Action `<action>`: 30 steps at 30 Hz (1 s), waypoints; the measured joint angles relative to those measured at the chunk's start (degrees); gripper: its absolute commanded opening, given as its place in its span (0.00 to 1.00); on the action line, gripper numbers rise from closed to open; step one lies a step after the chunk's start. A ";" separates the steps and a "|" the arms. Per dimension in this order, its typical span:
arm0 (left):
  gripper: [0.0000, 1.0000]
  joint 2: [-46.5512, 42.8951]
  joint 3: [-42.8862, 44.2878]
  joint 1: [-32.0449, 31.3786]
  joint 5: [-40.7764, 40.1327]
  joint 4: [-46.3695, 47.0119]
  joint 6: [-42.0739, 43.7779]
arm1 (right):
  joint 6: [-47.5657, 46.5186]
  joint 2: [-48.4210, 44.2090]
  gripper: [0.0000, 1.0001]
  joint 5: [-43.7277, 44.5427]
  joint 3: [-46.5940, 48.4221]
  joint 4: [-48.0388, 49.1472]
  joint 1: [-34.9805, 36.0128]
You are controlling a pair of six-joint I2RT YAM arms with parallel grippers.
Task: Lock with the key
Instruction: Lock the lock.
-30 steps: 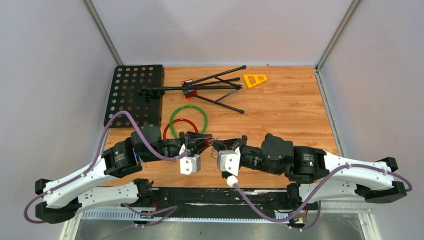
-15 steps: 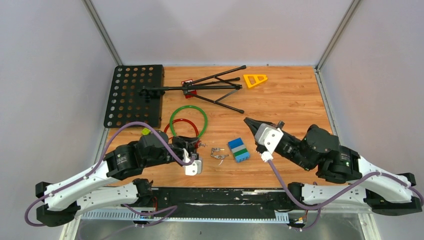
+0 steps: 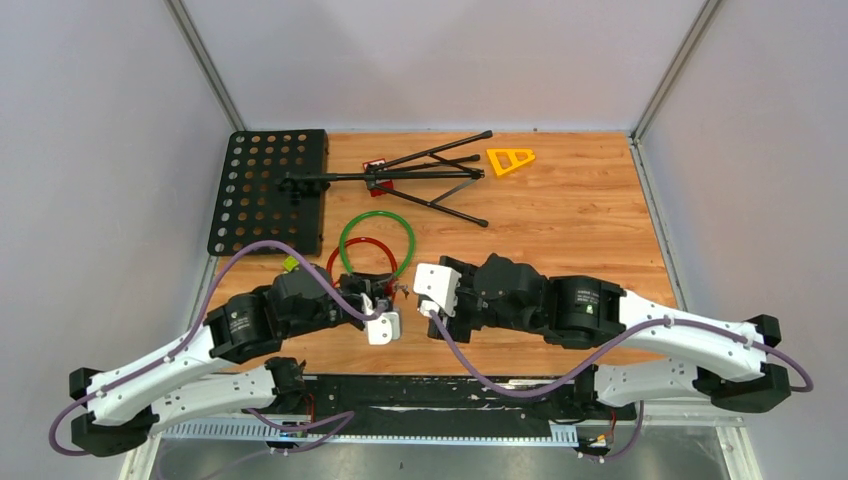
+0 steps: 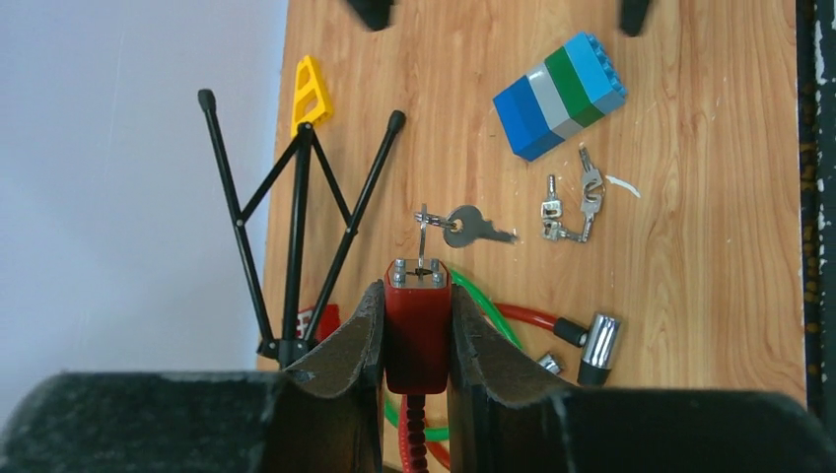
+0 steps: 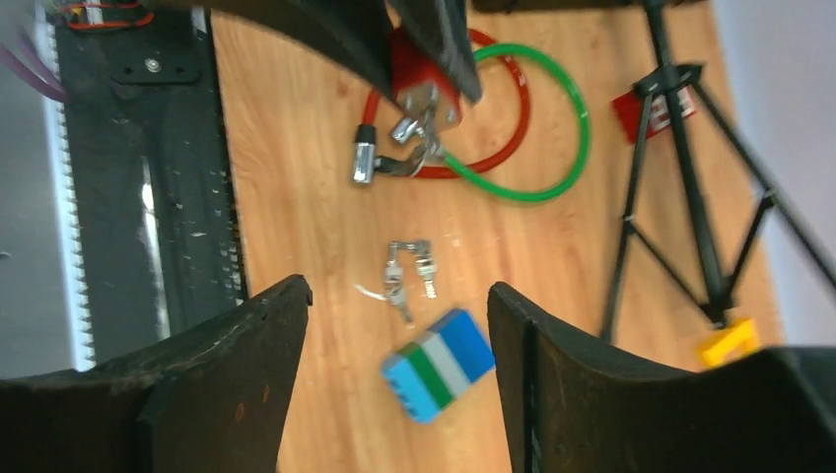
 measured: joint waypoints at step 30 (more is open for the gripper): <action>0.00 -19.04 -12.13 0.28 -6.60 7.37 -18.91 | 16.17 8.11 0.66 -27.02 -0.50 11.17 -27.41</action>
